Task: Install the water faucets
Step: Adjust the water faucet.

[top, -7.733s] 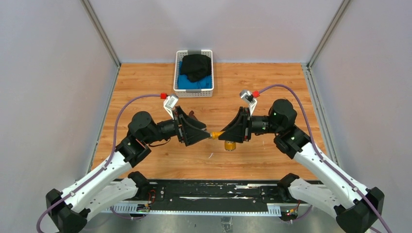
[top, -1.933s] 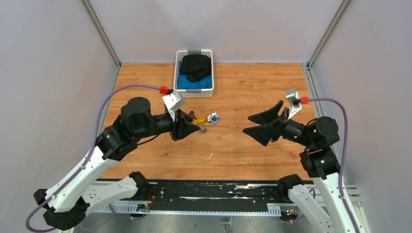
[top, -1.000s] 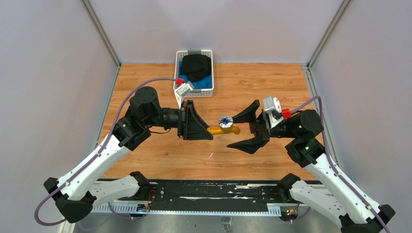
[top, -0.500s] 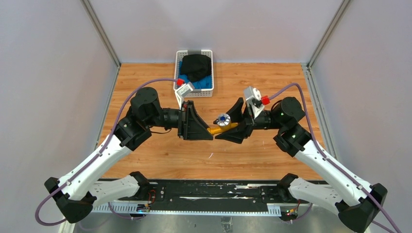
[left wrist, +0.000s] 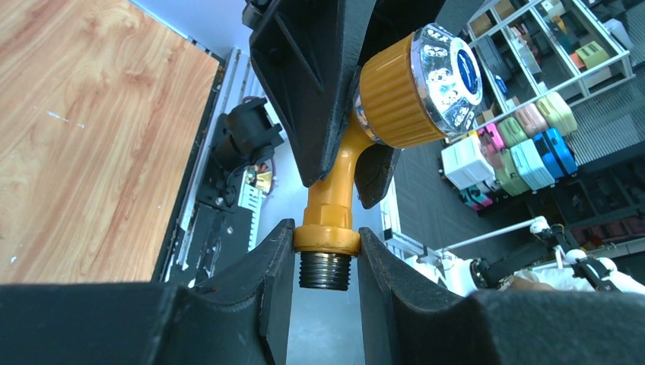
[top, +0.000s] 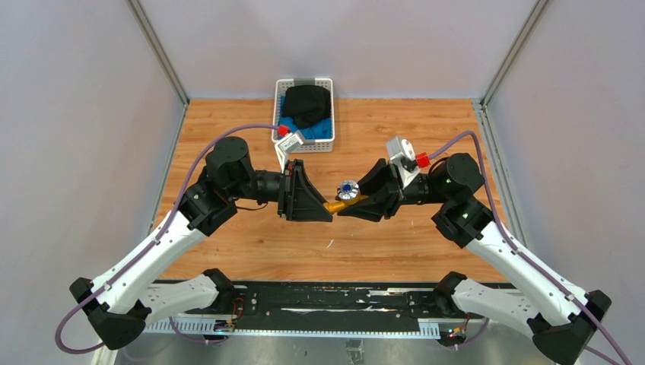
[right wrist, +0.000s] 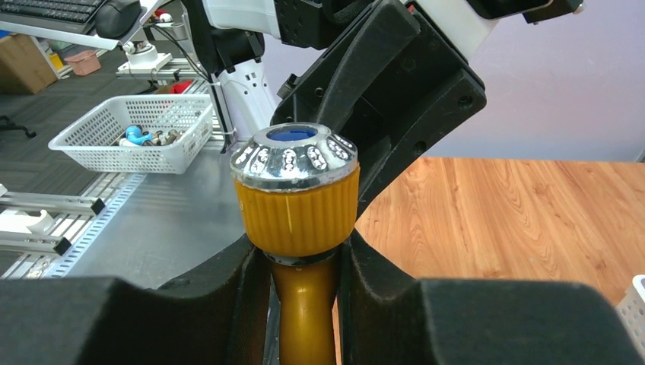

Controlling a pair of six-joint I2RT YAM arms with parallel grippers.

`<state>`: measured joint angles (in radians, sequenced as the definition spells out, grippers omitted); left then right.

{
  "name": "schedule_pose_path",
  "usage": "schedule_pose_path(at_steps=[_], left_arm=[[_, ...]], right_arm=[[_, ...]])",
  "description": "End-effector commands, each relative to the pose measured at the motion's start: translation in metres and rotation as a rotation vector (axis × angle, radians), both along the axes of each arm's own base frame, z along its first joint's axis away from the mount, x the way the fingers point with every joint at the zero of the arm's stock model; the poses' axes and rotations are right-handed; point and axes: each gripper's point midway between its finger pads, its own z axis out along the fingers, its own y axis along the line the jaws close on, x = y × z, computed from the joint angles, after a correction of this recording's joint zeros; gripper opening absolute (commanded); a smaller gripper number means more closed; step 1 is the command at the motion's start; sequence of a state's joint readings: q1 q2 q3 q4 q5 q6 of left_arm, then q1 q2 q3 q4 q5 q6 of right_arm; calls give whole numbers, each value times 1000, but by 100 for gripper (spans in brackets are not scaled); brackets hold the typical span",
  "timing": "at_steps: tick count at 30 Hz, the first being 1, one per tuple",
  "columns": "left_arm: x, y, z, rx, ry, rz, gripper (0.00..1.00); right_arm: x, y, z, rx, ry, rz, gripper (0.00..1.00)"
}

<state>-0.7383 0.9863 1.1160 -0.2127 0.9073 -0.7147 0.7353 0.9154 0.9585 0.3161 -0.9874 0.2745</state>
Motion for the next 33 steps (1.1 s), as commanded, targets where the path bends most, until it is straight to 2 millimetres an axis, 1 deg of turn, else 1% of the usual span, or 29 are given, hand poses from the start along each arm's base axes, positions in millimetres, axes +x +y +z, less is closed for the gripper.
schedule_pose_path(at_steps=[1, 4, 6, 8, 9, 11, 14, 15, 16, 18, 19, 20, 22, 24, 26, 28, 33], left_arm=[[-7, 3, 7, -24, -12, -33, 0], [-7, 3, 8, -24, -14, -36, 0], [-8, 4, 9, -21, -21, -38, 0], [-8, 4, 10, -21, -27, -36, 0], [-8, 4, 11, -22, -29, -35, 0], [-8, 4, 12, -24, -30, -34, 0], [-7, 4, 14, -24, -36, -28, 0], [-6, 5, 14, -17, -42, -23, 9], [-6, 6, 15, -11, -52, -17, 27], [-4, 8, 14, 12, -76, 4, 56], [-2, 10, 15, 16, -101, 21, 64], [1, 11, 16, 25, -127, 46, 70], [9, 14, 22, 41, -190, 94, 76], [17, 13, 23, 66, -214, 117, 77], [20, 8, 24, 75, -214, 101, 78], [22, -1, 23, 89, -224, 95, 84], [26, -10, 21, 121, -237, 85, 85]], right_arm=[[-6, 6, 1, -16, 6, 43, 28], [-5, 7, -2, -33, 12, 45, 30], [-5, 7, -4, -49, 12, 42, 27], [-4, 6, -6, -63, -3, 35, 7], [-4, 6, -8, -73, -4, 32, 1], [-4, 4, -10, -89, -2, 24, 0], [3, 3, -18, -119, 28, -32, 0], [6, 2, -21, -126, 45, -54, 0], [7, 2, -24, -132, 64, -67, 0], [10, 1, -33, -151, 112, -90, 0], [9, 1, -35, -156, 144, -96, 0], [10, 1, -36, -159, 174, -103, 0], [9, 2, -35, -158, 226, -96, 0], [6, 3, -33, -159, 261, -82, 0], [8, 3, -32, -161, 281, -90, 0], [6, 4, -30, -167, 288, -82, 0], [6, 4, -28, -167, 290, -74, 0]])
